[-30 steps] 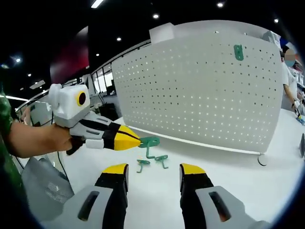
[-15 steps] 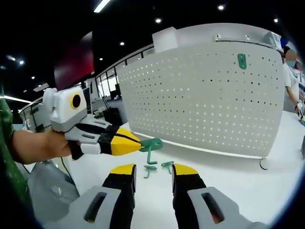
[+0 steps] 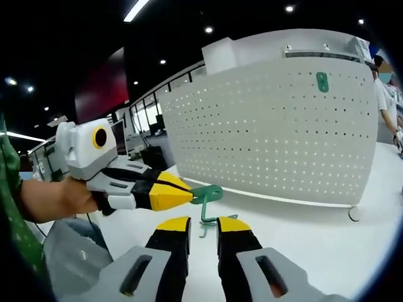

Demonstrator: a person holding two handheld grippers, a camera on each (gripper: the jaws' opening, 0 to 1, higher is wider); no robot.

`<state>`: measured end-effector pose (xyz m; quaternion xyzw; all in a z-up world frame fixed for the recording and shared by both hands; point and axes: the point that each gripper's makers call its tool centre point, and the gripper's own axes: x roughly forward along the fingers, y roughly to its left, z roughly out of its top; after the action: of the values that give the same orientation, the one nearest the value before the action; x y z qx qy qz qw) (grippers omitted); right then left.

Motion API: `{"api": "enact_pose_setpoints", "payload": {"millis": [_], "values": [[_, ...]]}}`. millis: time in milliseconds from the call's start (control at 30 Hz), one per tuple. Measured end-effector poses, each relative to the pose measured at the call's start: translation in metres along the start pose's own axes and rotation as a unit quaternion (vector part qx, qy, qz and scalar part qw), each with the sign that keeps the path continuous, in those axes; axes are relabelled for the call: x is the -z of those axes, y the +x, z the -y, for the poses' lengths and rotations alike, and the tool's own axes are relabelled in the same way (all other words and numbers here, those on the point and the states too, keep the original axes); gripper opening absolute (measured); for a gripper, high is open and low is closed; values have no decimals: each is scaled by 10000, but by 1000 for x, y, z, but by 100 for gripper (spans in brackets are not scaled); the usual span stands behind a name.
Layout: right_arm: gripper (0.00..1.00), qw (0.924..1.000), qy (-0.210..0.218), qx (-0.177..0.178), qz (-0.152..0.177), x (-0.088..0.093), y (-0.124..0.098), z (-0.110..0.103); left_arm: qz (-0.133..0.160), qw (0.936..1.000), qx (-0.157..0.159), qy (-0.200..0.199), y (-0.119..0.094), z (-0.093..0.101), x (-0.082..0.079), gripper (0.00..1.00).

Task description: Insert the hook assembly into the mounting plate slot until the hook locks in place.

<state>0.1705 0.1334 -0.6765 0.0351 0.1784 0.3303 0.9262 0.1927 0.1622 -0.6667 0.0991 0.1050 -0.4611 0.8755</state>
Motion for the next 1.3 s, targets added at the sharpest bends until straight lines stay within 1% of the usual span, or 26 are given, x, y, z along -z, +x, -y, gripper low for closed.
{"api": "enact_pose_setpoints", "payload": {"millis": [167,267,467,633,733,867,967,1033,1133,1300], "values": [[12,10000,68,9,54,-1,-2,2,7,10000,22,5,0,1,-1,2],[8,10000,46,47,54,-1,-2,4,15,10000,32,1,0,2,-1,2],[8,9999,71,49,63,-1,-3,4,8,10000,41,-6,1,2,-1,2],[8,10000,-25,77,56,-1,-3,4,-2,10000,45,-14,1,3,0,2],[8,9997,-215,111,75,-4,-4,3,12,10000,39,-17,0,3,-1,2],[7,9992,-361,135,104,-7,-5,2,-12,10000,34,0,0,3,0,2],[6,9990,-410,118,156,-10,-6,0,-47,10000,25,16,0,3,2,2],[3,9986,-444,88,255,-15,-8,-1,-108,9999,39,65,0,4,5,2],[3,9986,-477,88,227,-17,-8,-2,-80,10000,3,48,-1,4,4,2],[2,9986,-442,-3,287,-19,-8,-8,-92,9999,14,56,0,4,4,2]]}}
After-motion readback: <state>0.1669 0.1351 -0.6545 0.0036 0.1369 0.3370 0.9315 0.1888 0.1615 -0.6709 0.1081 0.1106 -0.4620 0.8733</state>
